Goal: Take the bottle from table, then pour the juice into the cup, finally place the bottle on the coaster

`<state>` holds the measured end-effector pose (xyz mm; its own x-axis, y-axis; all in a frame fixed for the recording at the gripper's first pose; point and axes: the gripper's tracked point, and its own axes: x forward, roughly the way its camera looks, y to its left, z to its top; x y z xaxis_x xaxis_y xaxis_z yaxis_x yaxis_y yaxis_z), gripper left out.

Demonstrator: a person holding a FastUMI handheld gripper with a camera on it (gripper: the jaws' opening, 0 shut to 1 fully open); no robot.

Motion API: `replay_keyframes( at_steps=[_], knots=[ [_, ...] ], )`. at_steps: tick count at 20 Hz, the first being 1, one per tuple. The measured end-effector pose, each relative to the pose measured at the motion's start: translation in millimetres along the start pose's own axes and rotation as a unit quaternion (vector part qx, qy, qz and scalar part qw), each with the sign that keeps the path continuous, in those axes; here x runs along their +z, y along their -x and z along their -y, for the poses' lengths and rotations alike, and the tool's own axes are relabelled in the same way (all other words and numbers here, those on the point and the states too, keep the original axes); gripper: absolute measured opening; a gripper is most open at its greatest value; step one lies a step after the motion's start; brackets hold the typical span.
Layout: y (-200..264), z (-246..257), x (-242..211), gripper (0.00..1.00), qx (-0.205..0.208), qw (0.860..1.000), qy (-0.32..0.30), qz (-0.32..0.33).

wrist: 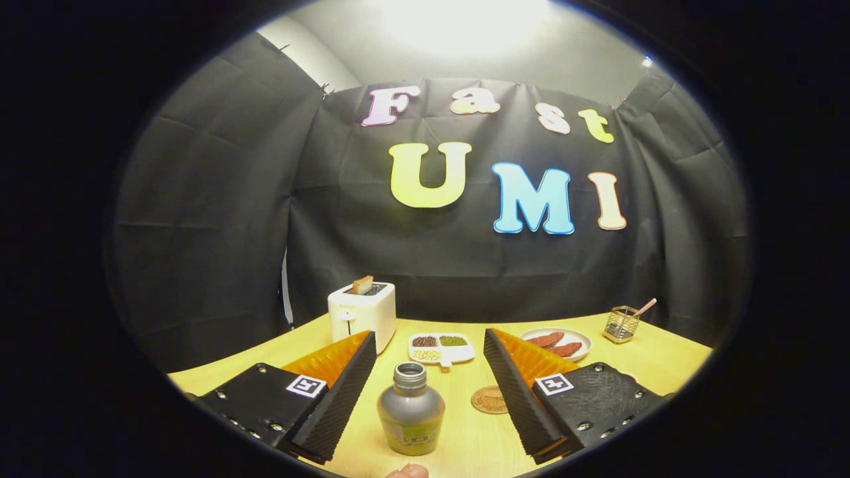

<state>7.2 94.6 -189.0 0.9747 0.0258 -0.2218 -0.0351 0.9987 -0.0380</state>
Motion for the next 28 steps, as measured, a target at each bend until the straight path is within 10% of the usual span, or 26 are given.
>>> replay_keyframes(
  at_steps=[28],
  knots=[
    [-14.9, -22.3, -141.0, 0.99, -0.019, 0.987, -0.021, -0.157]
  ],
)
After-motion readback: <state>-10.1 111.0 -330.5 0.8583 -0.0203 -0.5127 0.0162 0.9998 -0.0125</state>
